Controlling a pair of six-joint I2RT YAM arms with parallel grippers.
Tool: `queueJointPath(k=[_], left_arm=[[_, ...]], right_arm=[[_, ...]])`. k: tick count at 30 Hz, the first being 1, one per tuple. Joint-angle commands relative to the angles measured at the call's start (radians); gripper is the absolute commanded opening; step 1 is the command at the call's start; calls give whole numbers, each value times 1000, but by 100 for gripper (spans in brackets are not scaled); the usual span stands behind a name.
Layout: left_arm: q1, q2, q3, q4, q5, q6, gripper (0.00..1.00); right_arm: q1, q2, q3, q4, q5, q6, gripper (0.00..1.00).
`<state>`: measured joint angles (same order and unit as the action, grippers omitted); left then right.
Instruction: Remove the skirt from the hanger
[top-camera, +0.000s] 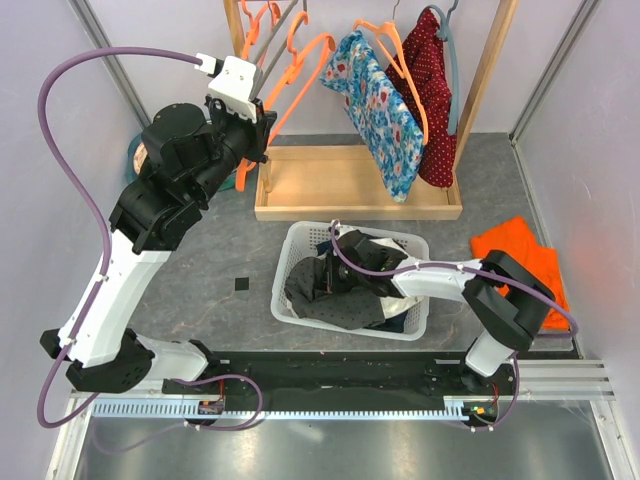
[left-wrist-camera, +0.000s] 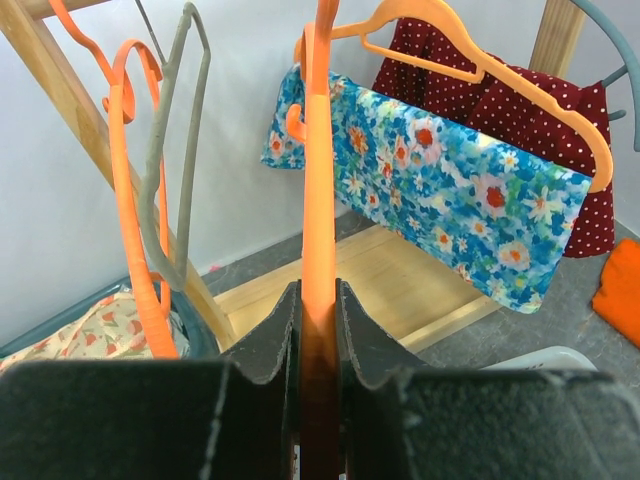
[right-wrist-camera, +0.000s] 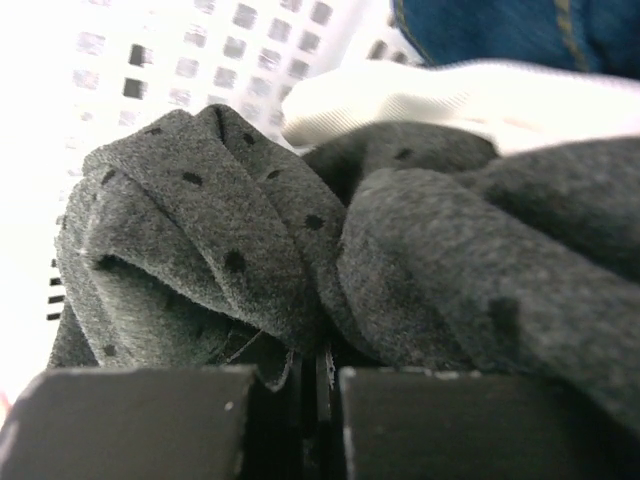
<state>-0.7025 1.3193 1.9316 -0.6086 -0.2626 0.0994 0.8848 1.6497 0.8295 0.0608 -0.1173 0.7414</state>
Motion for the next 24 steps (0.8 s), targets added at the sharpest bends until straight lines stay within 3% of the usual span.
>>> queueJointPath(k=[1,5,6,7,9,10,13,16,21,24], left_arm=[[1,-5,17,67,-39,40,2],[0,4,-5,67,-52,26,2],[0,11,0,67,-53,22,2],[0,24,7,67,-56,16,2],[0,47,41,69,-61,11,2],[1,58,52,70,-55,13,2],[1,122,96,70,-82,26,2],[9,195,153,72,-109,34,2],[52,297,251,105,-122,20,2],[81,349,305,127,-130,17,2]], right_arm=[[-4,127,-69,-38,-28,21,0],[5,29,-75,-85,22,-23,0],[6,6,-66,-105,31,-60,6],[6,-16,-58,-151,21,-86,35],[3,-57,-14,-214,15,-132,53],[3,-68,0,-252,-4,-167,73],[5,-125,85,-358,24,-204,90],[5,-234,128,-403,64,-205,98],[16,-343,252,-467,-8,-220,98],[19,-386,344,-541,34,-238,91]])
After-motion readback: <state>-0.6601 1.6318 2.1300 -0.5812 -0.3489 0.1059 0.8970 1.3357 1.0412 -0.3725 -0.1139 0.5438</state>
